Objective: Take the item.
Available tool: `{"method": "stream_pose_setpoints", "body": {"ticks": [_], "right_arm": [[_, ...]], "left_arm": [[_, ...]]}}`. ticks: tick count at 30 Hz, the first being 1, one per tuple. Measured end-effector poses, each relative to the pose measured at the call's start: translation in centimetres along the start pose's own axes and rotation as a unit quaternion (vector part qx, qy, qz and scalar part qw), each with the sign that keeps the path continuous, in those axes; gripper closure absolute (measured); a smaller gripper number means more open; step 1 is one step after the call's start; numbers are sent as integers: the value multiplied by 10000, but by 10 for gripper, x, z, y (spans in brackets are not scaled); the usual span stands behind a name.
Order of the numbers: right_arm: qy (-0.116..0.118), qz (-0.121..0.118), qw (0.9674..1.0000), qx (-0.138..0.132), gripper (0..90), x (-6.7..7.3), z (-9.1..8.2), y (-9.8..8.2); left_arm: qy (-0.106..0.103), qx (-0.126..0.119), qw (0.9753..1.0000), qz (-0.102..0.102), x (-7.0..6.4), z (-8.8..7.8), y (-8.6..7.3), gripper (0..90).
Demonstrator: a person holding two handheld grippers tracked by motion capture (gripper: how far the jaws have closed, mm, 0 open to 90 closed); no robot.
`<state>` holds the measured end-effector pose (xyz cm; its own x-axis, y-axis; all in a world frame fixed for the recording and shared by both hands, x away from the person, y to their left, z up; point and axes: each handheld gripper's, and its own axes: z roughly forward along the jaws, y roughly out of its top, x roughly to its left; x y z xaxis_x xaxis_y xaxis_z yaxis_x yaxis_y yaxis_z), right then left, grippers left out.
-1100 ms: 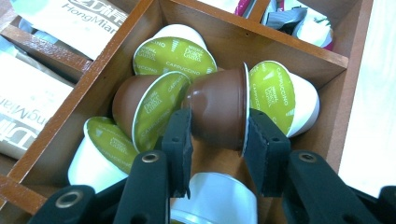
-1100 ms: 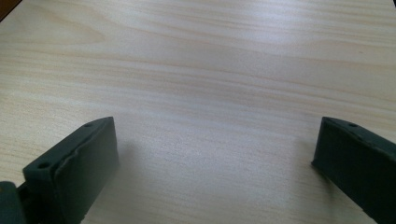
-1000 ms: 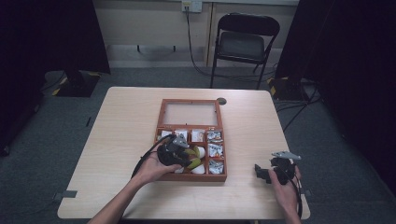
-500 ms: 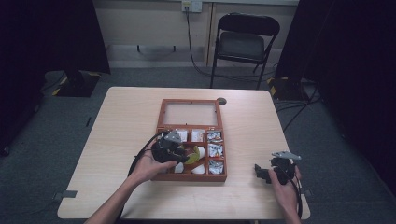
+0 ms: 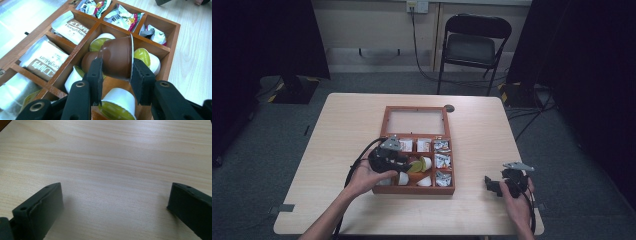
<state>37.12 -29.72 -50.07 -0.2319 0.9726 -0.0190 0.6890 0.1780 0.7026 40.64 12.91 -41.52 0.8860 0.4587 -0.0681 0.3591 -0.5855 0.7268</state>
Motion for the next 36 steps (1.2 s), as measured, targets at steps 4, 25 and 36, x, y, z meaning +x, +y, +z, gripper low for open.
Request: {"method": "stream_pose_setpoints", "body": {"ticks": [4,25,36], "right_arm": [[1,1,10000,0,0,0,0,0],[1,0,10000,0,0,0,0,0],[1,1,10000,-1,0,0,0,0]], "left_arm": [[36,-84,9999,-67,4,-6,-1,636],[162,-405,9988,-212,17,-33,-3,636],[277,-492,9980,-293,24,-46,-6,636]]}}
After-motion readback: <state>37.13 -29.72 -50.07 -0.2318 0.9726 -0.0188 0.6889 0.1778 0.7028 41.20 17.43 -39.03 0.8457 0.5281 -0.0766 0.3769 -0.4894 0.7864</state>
